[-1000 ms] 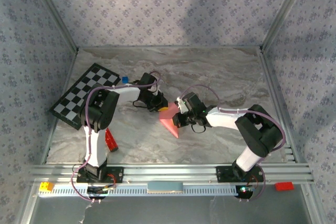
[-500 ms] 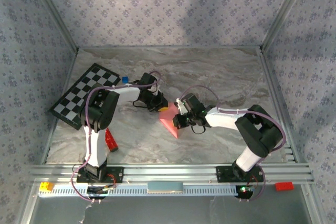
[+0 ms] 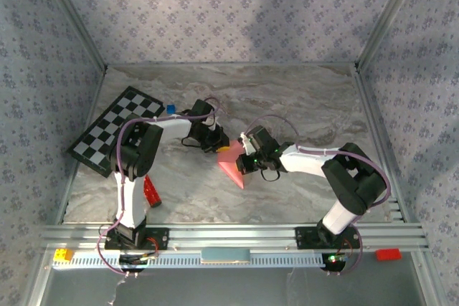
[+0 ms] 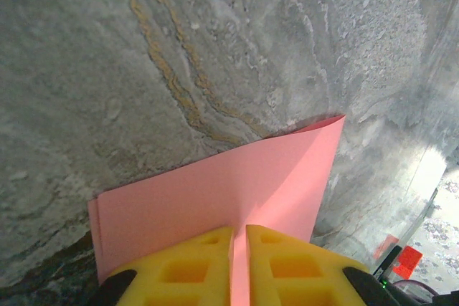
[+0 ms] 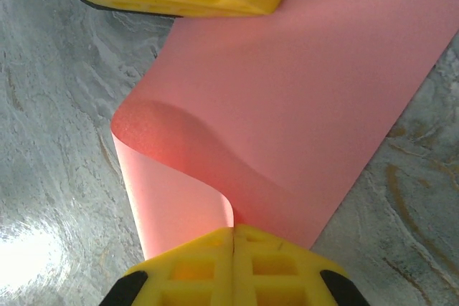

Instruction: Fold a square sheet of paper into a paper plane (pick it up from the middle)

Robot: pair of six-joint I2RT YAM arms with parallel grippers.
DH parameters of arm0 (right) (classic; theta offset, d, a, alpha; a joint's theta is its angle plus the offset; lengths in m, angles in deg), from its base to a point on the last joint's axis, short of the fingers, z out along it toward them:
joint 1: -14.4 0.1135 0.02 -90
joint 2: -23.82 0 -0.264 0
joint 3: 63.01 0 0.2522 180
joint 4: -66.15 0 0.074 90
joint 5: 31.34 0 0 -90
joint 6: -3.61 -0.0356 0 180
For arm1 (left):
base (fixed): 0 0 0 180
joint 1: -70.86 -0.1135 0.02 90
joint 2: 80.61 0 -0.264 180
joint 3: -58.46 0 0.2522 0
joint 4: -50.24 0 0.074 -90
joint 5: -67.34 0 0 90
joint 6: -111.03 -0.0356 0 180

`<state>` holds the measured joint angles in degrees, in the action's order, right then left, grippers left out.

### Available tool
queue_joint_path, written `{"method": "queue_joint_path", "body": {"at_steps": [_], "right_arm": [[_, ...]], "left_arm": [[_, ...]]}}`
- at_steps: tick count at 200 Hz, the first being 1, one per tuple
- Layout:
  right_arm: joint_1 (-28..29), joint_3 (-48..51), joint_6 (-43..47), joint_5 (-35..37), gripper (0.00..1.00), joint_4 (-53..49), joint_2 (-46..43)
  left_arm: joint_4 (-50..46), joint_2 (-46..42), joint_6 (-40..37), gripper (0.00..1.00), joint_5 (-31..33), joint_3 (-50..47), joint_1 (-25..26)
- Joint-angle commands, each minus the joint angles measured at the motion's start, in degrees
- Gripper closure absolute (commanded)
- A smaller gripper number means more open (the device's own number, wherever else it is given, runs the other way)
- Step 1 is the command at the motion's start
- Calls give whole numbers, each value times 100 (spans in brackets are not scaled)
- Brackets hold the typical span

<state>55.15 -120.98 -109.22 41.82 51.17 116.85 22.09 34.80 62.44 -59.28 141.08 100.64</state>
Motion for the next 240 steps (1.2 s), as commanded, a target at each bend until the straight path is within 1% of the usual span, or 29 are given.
{"method": "queue_joint_path", "body": {"at_steps": [1,186,240], "right_arm": [[21,-109,123,118,98,-172,57],[89,-142,121,229,98,-305,261],[97,-123,112,226,98,-235,323]], "left_arm": [[-255,112,-36,87,69,-68,46],[-235,108,-22,87,63,-96,53],[-300,95,-87,86,45,28,47]]}}
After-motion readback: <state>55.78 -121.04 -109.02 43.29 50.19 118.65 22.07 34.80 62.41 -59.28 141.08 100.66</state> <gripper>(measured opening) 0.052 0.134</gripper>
